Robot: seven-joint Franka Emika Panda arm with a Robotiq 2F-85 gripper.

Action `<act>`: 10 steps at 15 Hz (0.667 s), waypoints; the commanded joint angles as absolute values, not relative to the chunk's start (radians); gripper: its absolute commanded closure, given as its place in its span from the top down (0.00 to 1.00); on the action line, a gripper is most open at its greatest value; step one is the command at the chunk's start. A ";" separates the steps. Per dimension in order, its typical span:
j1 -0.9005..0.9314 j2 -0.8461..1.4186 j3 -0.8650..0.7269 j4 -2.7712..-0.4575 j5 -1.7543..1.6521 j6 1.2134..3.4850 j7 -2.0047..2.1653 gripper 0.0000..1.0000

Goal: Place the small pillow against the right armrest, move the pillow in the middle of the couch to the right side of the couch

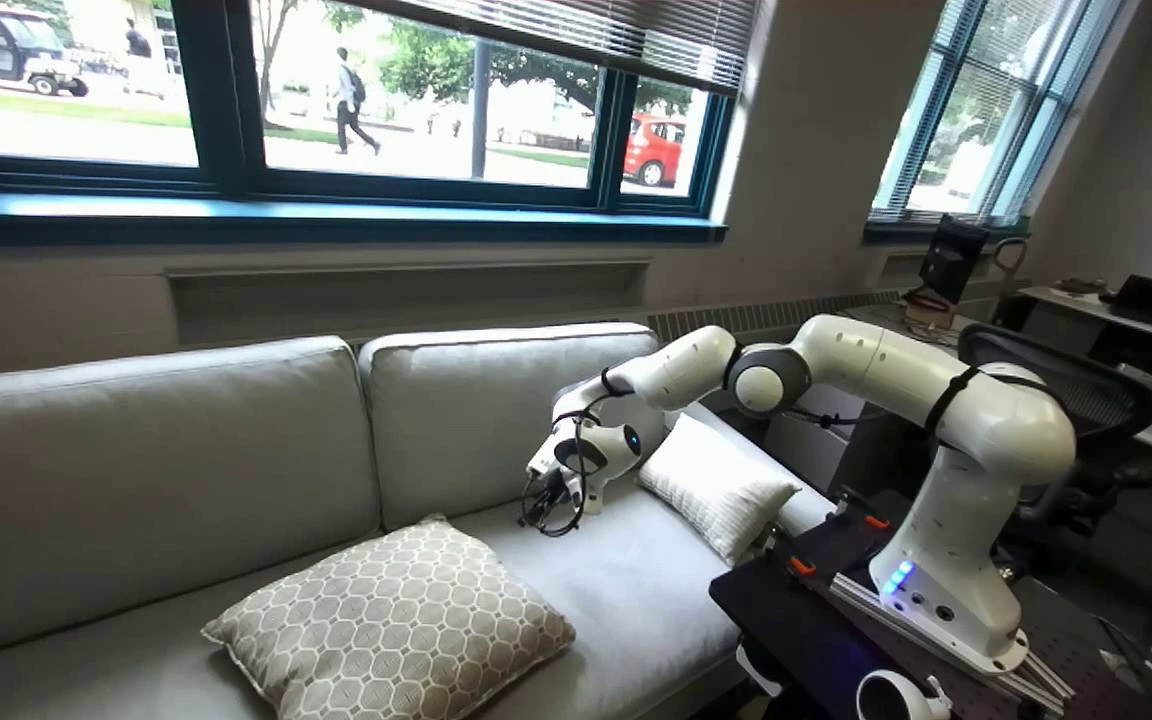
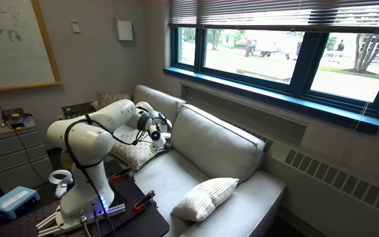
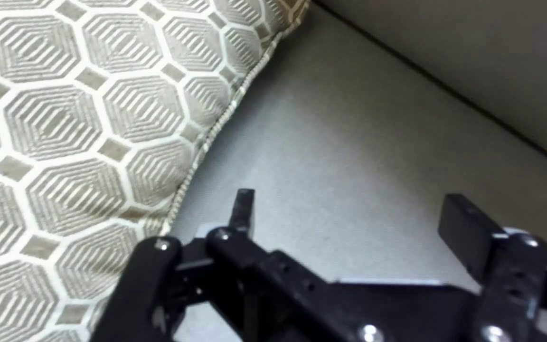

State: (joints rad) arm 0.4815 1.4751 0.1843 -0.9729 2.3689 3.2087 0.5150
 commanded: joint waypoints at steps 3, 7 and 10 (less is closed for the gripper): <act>0.419 1.477 0.382 -1.090 2.129 3.173 0.669 1.00; 0.386 1.479 0.412 -1.203 1.860 2.975 0.975 1.00; 0.417 1.481 0.311 -1.212 1.785 2.770 1.217 1.00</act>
State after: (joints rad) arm 0.4080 1.4807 0.3759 -1.1964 1.8456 2.9217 1.0208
